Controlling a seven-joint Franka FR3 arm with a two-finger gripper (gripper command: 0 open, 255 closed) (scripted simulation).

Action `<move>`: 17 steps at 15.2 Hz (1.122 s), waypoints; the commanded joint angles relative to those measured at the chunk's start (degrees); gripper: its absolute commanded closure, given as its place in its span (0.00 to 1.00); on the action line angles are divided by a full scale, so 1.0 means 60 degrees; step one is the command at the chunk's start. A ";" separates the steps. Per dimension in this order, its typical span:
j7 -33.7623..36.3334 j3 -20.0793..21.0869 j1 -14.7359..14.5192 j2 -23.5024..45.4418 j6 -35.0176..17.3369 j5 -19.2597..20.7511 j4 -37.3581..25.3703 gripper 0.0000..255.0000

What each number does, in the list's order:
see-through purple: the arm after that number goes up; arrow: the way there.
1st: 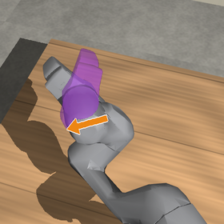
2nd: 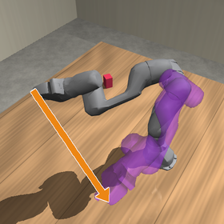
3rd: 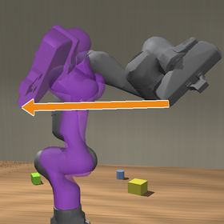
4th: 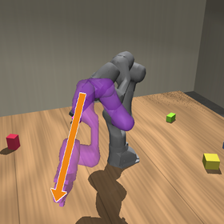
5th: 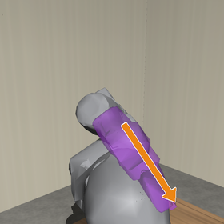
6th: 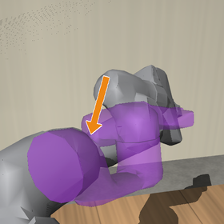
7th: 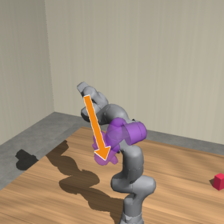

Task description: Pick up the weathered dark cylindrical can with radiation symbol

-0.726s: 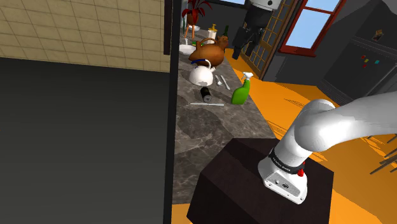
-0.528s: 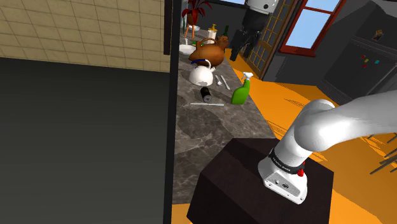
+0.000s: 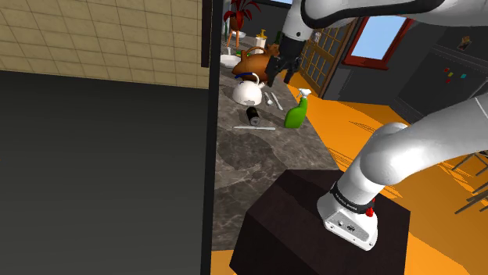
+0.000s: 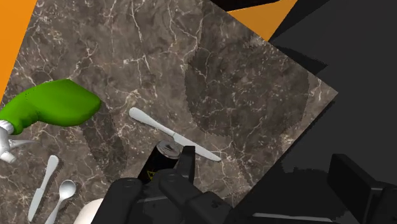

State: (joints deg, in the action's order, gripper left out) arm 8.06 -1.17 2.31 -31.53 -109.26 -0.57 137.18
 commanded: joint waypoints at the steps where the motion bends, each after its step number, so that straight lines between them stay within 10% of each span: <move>1: 0.0058 -0.0088 0.0106 0.0559 -0.0523 0.0025 -0.0024 0.00; 17: 0.0103 -0.0942 0.0843 0.5730 -0.4049 -0.0331 -0.1401 0.00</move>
State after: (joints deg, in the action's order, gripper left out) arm 8.78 -6.51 7.06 0.83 -132.88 -2.22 130.02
